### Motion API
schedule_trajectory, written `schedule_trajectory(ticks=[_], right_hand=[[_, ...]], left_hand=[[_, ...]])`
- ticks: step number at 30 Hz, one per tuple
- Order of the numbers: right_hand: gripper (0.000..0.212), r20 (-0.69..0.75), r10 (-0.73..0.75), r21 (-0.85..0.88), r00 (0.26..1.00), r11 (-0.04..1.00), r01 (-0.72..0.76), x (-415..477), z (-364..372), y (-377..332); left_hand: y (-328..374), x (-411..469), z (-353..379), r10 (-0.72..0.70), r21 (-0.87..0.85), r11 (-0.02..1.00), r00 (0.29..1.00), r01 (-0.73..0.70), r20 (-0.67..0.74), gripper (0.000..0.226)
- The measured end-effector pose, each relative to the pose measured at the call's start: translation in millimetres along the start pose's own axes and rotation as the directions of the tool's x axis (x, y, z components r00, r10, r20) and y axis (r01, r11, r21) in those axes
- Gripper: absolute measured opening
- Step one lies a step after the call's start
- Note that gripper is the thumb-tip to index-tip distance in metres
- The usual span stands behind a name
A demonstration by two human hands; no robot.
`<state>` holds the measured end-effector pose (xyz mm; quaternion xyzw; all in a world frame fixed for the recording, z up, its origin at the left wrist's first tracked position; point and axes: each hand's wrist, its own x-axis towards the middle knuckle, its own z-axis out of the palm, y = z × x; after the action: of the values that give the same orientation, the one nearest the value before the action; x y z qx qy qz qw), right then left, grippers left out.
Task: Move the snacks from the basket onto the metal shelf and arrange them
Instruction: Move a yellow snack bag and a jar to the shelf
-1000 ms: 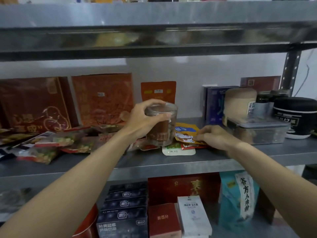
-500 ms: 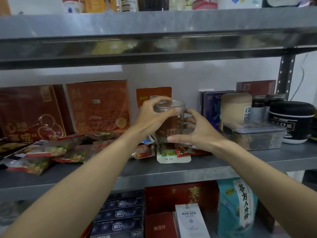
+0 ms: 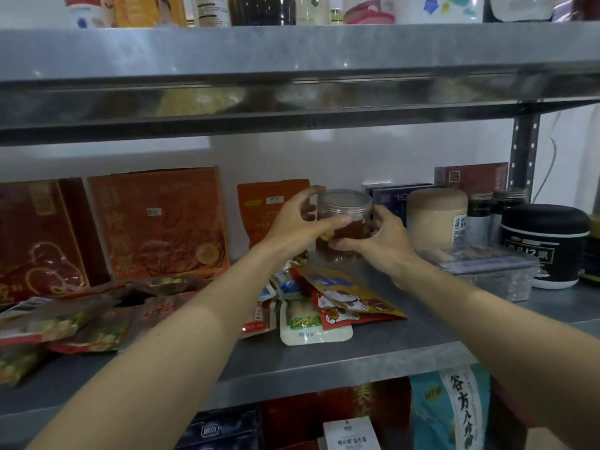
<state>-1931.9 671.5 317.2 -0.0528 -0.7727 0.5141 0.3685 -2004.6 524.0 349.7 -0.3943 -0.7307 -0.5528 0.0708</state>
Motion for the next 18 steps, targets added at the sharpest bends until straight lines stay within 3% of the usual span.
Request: schedule_trajectory(ticks=[6, 14, 16, 18], right_hand=[[0.090, -0.084, 0.166, -0.013, 0.983, 0.986, -0.167, 35, 6, 28], [0.093, -0.092, 0.228, -0.132, 0.969, 0.962, -0.239, 57, 28, 64], [0.093, -0.082, 0.233, -0.147, 0.969, 0.959, -0.243, 64, 34, 70], [0.094, -0.081, 0.236, -0.173, 0.968, 0.953, -0.247, 70, 39, 75]], left_hand=[[-39, 19, -4, -0.044, 0.108, 0.993, 0.997, 0.051, -0.067, 0.072], [-80, 29, -9, -0.122, 0.379, 0.921, 0.990, 0.088, 0.067, 0.052], [-86, 31, -12, -0.120, 0.493, 0.867, 0.989, 0.065, 0.081, 0.046], [-89, 31, -15, -0.119, 0.663, 0.749, 0.986, 0.014, 0.114, 0.047]])
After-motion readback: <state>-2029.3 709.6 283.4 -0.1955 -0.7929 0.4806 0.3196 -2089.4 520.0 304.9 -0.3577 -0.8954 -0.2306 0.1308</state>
